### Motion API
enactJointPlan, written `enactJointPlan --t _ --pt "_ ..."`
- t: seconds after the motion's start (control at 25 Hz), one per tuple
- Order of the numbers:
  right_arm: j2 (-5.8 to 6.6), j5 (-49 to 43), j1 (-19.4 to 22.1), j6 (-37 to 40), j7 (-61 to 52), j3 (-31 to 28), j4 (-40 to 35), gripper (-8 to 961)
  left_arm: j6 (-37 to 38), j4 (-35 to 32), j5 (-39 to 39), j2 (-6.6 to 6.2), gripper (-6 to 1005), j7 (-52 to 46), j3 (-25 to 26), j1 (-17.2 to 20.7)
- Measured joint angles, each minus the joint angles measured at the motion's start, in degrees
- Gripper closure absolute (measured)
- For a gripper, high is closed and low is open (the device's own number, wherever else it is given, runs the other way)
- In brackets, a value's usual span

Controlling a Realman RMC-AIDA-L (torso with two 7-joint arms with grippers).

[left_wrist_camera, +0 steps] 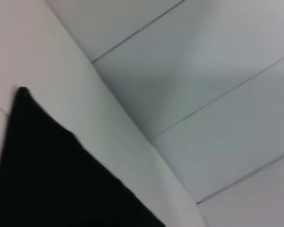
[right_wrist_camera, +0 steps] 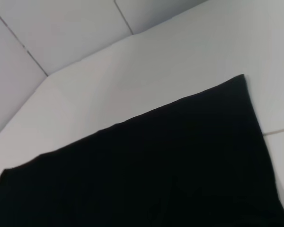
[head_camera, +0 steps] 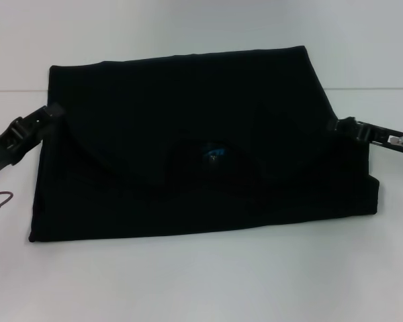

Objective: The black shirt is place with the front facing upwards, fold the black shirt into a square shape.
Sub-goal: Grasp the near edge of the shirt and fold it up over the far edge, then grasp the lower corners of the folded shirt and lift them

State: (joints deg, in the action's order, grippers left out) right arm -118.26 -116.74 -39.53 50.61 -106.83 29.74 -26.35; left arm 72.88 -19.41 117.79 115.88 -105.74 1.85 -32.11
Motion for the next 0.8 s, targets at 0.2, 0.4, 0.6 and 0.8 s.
enactJointPlan --t 0.2,0.4,0.6,0.8 --pt "1.47 3.95 2.21 3.82 -1.49 -0.25 -0.22 318 7.15 -0.24 -0.23 -1.41 337 -0.10 -0.09 1.67" --pt "2.35 11.58 5.86 9.84 1.59 -0.34 -1.37 129 14.52 -0.36 0.16 -3.37 214 -0.93 -1.55 3.93" --pt "3.28 9.80 6.83 21.49 13.64 1.99 -1.62 50 16.61 -3.84 0.72 -5.78 111 -7.36 -11.24 6.02" --pt "1.66 4.26 7.03 28.83 26.88 4.49 -1.69 49 18.79 -12.02 3.10 -5.93 95 -11.27 -17.90 7.87"
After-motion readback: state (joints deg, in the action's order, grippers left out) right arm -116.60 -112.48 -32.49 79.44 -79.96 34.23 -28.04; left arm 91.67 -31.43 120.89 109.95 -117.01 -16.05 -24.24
